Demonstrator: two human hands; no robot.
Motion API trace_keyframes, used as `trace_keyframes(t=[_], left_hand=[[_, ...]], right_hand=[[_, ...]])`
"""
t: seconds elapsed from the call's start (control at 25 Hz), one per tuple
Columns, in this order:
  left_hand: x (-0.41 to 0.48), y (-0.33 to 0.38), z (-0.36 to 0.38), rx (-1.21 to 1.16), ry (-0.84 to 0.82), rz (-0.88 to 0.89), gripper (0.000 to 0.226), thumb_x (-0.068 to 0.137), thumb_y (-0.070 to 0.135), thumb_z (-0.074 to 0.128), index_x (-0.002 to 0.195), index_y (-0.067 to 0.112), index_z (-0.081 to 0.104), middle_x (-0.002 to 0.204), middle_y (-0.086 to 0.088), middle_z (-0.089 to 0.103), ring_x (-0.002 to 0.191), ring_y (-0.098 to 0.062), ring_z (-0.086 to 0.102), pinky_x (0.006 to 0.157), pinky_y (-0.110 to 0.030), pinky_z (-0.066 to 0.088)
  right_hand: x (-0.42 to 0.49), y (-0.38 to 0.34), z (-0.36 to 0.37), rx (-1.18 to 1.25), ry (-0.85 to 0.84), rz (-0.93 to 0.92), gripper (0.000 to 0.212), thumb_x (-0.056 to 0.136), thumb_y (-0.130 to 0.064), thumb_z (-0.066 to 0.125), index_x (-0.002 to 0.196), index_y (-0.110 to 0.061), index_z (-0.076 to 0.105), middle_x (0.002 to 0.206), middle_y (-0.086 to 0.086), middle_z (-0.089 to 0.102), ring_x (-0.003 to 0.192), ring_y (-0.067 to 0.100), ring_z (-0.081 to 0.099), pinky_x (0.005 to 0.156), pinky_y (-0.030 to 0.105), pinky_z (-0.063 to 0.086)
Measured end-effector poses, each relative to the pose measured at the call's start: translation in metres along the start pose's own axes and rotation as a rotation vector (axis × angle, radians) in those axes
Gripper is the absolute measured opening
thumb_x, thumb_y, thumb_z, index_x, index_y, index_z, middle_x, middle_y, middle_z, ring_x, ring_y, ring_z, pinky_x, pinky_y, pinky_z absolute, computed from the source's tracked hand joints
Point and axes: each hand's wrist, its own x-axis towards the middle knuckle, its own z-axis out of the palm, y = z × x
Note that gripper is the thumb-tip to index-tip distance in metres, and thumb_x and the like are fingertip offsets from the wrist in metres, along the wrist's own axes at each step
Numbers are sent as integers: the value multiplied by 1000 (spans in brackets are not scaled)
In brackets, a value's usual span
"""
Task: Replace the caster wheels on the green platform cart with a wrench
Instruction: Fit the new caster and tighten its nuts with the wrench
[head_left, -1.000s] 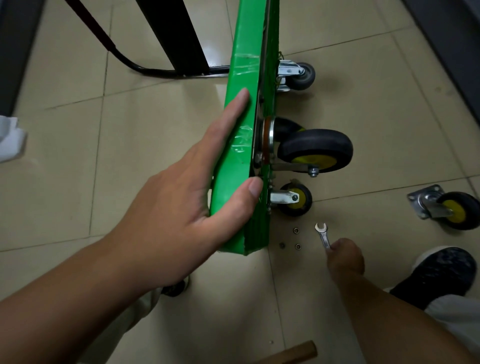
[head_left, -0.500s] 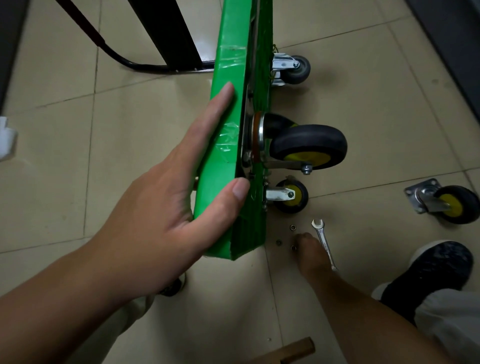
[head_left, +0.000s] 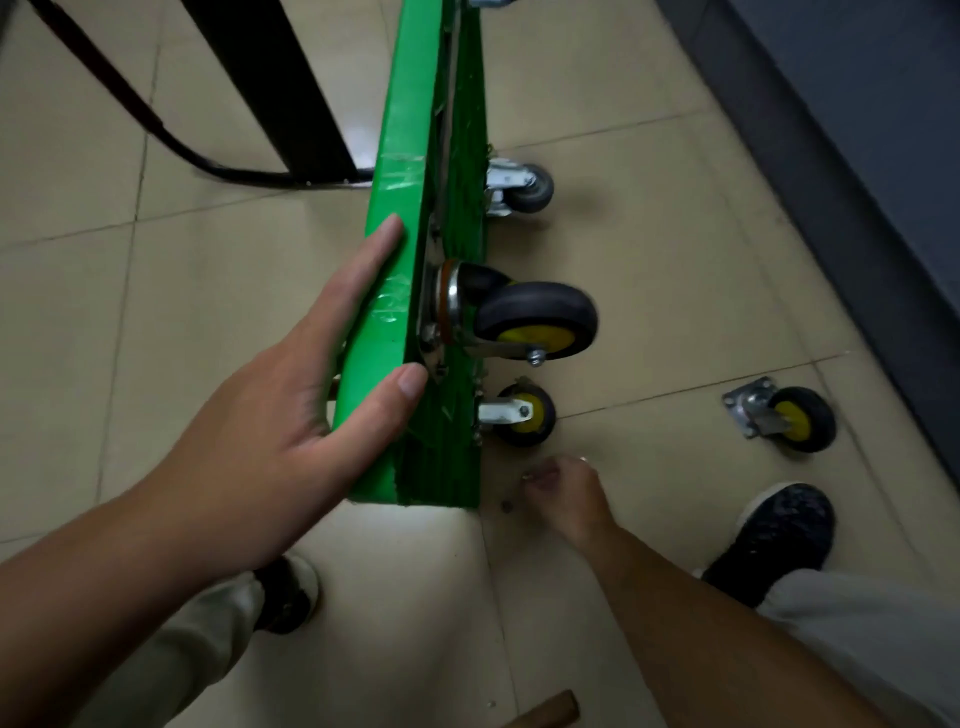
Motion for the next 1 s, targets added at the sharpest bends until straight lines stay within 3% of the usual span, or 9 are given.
trace_keyframes(t=[0.08, 0.2, 0.4, 0.52, 0.84, 1.0], left_hand=[[0, 4, -2, 19, -4, 12, 74, 82, 71, 41, 149, 66, 10, 140, 48, 34, 122, -9, 57, 103, -47, 49], [0, 7, -4, 34, -26, 21, 75, 80, 75, 39, 149, 67, 8, 135, 45, 36, 114, -14, 62, 97, -46, 52], [-2, 4, -4, 11, -43, 15, 76, 80, 76, 39, 148, 68, 6, 145, 22, 45, 111, -16, 63, 94, -47, 54], [3, 1, -2, 49, -53, 25, 77, 81, 75, 38, 149, 65, 4, 146, 19, 44, 108, -17, 63, 90, -47, 54], [6, -3, 0, 60, -28, 17, 75, 81, 71, 37, 148, 66, 5, 130, 16, 53, 92, -4, 62, 76, -40, 53], [6, -3, 0, 64, -31, 22, 76, 81, 70, 38, 149, 65, 4, 134, 18, 51, 94, -12, 64, 78, -39, 52]], right_hand=[[-15, -48, -21, 172, 30, -56, 18, 77, -12, 80, 77, -25, 68, 72, -9, 68, 69, 8, 65, 72, 28, 56], [-48, -115, -42, 501, 46, -185, 16, 78, -9, 83, 80, -19, 70, 72, -4, 69, 67, 9, 65, 66, 22, 54], [-89, -173, -51, 781, 42, -278, 11, 84, -12, 80, 90, -17, 73, 83, 1, 75, 82, 15, 72, 79, 28, 59], [-89, -184, -47, 834, 2, -271, 11, 87, -11, 76, 97, -15, 72, 91, 4, 76, 90, 17, 73, 87, 32, 59], [-78, -190, -42, 890, -29, -317, 13, 88, -9, 75, 100, -13, 72, 96, 7, 77, 95, 19, 74, 88, 31, 58], [-80, -188, -45, 848, -24, -364, 15, 88, -7, 76, 101, -12, 73, 96, 8, 77, 95, 23, 74, 91, 38, 58]])
